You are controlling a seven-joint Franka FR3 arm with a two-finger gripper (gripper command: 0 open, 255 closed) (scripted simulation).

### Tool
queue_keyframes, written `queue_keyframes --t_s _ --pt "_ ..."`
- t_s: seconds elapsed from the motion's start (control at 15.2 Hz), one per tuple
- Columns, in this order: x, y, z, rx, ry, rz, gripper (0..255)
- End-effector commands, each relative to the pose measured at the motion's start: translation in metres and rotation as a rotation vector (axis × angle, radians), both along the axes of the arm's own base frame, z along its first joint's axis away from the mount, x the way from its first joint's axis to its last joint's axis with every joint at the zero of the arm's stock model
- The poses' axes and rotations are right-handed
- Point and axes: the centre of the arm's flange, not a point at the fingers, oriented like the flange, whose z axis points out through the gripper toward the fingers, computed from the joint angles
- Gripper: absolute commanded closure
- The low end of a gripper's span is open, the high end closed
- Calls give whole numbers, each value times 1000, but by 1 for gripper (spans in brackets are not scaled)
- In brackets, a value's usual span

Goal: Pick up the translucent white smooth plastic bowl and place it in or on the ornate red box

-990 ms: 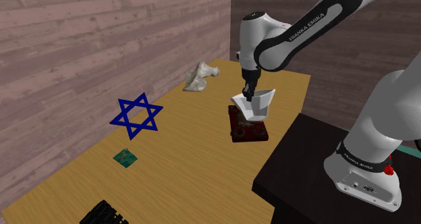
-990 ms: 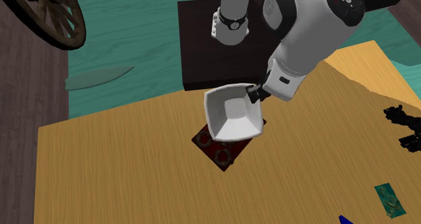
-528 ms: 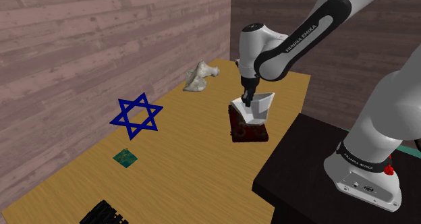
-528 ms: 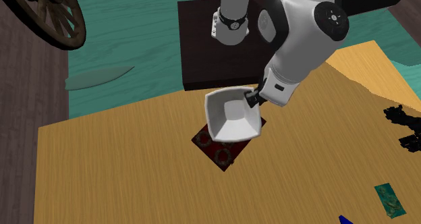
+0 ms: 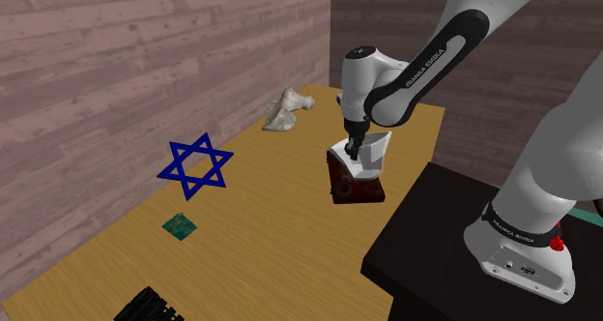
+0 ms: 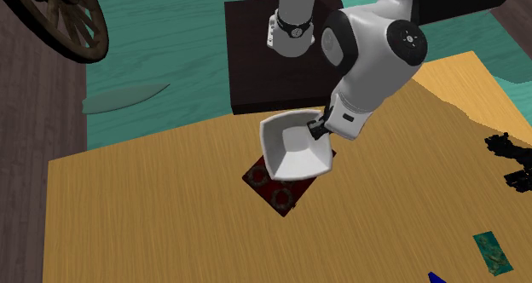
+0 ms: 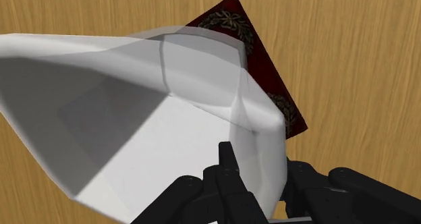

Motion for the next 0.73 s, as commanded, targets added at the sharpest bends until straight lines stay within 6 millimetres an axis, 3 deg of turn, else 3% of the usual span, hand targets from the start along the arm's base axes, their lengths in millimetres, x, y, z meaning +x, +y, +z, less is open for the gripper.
queue_keyframes --t_s 0.0,0.2,0.26,0.59,0.66 --pt "-2 -2 -4 -1 11 -5 255" --pt "-2 -2 -4 -1 11 -5 255" --pt "-2 -2 -4 -1 11 -5 0" --pt "-2 -2 -4 -1 11 -5 0" --pt "-2 0 9 -1 11 -5 0"
